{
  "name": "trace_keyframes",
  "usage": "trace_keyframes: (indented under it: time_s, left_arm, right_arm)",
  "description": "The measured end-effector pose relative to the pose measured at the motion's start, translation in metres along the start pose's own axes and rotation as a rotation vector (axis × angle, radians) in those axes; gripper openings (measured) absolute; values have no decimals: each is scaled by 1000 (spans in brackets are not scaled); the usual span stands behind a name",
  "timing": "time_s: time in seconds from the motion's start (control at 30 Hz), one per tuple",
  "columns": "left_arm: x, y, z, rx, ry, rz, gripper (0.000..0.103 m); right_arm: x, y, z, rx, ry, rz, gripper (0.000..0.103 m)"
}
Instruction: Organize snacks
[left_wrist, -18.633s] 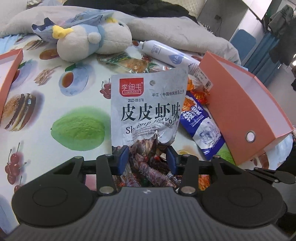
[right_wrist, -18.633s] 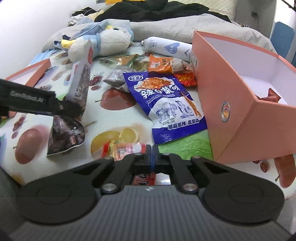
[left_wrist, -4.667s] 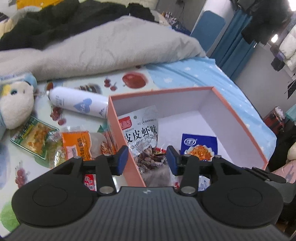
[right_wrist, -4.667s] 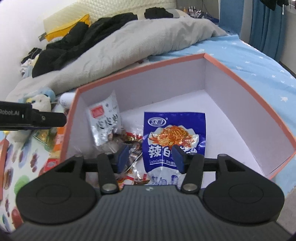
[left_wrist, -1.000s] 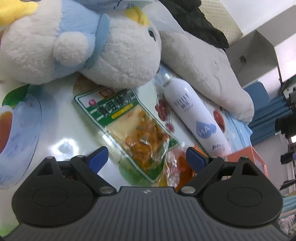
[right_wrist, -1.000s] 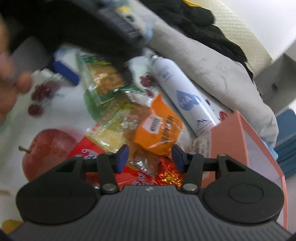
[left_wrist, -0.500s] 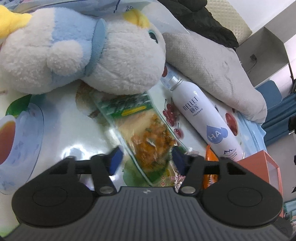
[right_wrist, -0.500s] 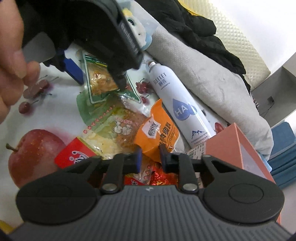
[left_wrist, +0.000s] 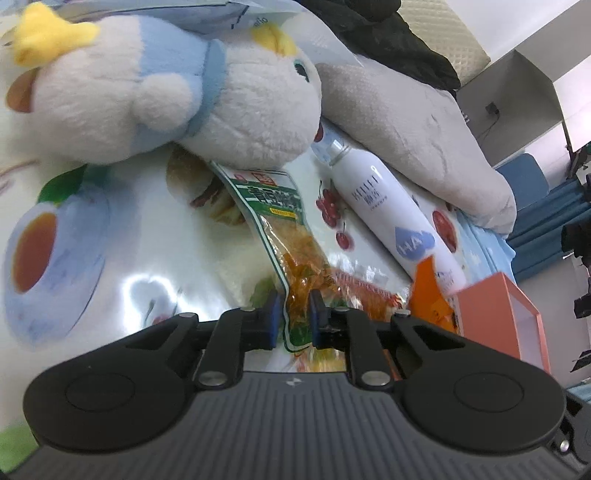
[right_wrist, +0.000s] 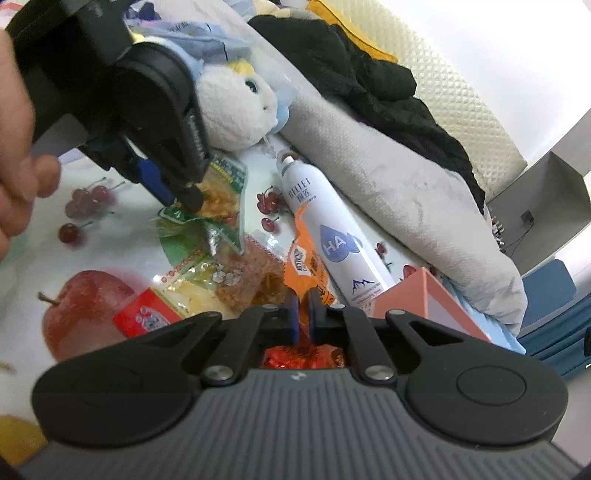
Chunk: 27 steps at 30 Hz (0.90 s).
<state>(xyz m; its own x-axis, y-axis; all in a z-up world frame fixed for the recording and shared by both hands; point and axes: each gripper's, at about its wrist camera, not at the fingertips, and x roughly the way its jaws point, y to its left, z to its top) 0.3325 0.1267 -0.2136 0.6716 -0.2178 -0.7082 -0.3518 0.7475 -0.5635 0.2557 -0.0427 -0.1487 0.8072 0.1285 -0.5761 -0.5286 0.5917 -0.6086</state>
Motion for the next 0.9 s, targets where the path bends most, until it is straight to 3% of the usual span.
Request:
trace_keyframes:
  time_s: [0.4,0.9]
  left_arm:
    - [-85,5,-61,28,-7,-9,16]
    - [-168,51,-138,-8,-10,18,15]
  right_arm:
    - [-70,15,-14,-23,-47,10,6]
    - [-138,82,-41,-70,-92,109,6]
